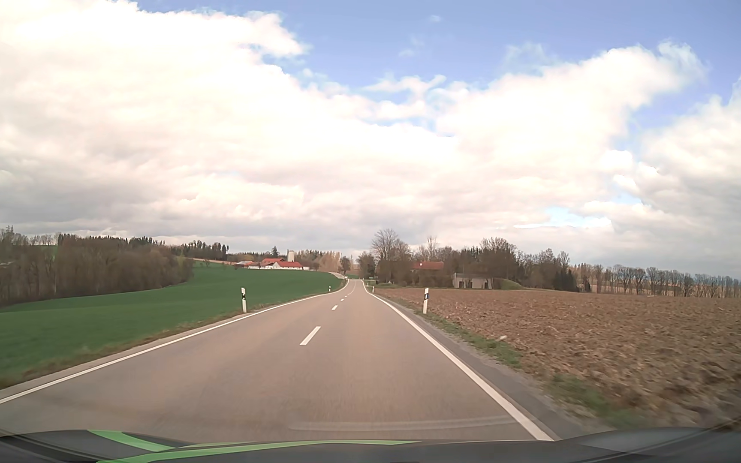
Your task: Follow the waypoints while adhering to traffic rules and regulations
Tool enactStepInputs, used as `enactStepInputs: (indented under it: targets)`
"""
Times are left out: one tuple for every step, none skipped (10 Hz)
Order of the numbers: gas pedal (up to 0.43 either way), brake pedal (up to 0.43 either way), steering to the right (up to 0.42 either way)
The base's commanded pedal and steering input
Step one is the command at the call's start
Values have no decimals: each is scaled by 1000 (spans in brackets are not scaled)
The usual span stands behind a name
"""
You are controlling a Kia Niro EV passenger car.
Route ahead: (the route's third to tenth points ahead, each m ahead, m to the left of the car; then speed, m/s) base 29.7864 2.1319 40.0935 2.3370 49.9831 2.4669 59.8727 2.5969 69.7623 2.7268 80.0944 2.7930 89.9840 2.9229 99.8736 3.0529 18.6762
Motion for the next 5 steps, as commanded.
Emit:
enactStepInputs:
  targets:
    - [138, 0, -4]
    - [130, 0, -4]
    - [130, 0, -4]
    - [130, 0, -4]
    - [118, 0, -3]
